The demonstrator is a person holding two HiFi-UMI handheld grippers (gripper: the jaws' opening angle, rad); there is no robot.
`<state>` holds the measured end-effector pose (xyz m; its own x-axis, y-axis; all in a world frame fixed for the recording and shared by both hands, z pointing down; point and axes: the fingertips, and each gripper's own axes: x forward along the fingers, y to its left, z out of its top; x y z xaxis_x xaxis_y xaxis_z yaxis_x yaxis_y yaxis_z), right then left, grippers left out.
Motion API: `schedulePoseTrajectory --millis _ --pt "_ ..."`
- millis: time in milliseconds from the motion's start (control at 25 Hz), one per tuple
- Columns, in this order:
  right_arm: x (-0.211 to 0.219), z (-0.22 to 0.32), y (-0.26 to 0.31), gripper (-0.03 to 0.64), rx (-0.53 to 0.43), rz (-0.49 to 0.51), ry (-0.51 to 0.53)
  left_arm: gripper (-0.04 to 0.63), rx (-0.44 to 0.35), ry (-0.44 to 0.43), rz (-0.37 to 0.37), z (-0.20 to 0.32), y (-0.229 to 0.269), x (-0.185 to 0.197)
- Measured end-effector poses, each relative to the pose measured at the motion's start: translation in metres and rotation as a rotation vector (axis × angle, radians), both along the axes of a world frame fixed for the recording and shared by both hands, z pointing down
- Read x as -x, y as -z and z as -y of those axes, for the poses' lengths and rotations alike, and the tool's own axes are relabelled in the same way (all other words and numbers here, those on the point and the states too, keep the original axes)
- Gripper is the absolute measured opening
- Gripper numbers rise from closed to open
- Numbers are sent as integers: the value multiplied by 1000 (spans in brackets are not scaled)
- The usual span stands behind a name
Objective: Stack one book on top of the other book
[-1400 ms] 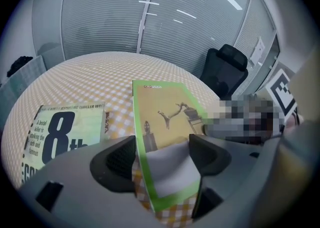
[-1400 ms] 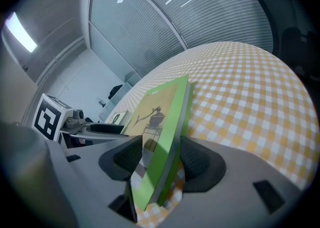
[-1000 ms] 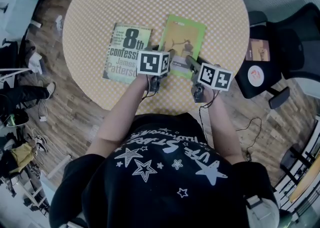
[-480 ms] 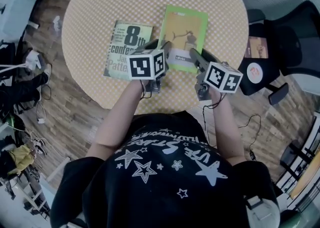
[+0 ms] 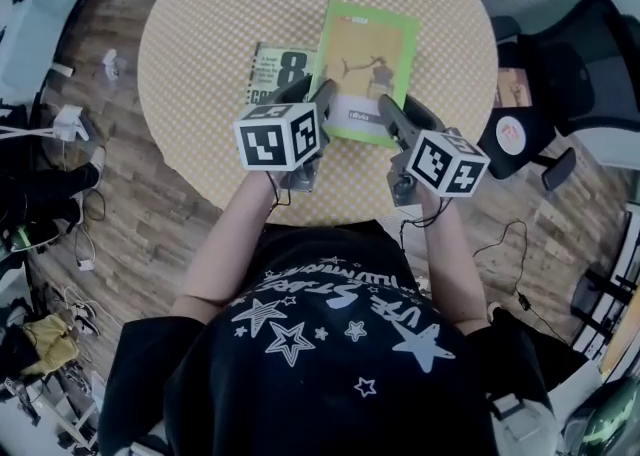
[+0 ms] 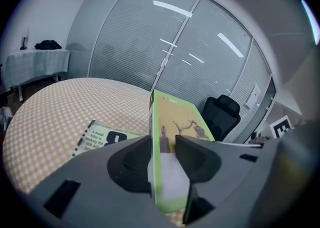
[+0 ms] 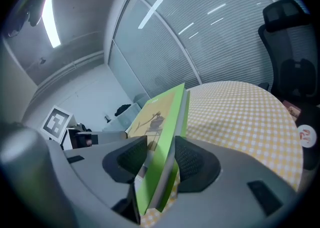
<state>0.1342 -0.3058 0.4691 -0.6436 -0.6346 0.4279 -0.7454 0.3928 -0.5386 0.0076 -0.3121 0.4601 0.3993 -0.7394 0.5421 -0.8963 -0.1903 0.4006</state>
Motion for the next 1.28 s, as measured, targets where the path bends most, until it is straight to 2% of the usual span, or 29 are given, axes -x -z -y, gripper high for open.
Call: schedulePoseTrajectory --millis 240,440,640,840,1040,1280 --pt "61 -19 10 184 2 17 7 149 -34 1 16 -17 15 62" --pt "104 -33 11 184 4 18 18 140 -29 16 -10 -33 17 107" --pt "147 -56 1 184 26 21 15 137 -15 9 -5 -58 5 150" --pt "159 -60 -22 184 71 -10 12 137 40 -14 -3 -61 -21 162" --pt "161 -58 -41 184 105 -30 16 137 107 -14 -50 -63 -48 161" --pt "159 -55 -58 184 143 -55 13 137 166 -17 -63 -61 -69 159"
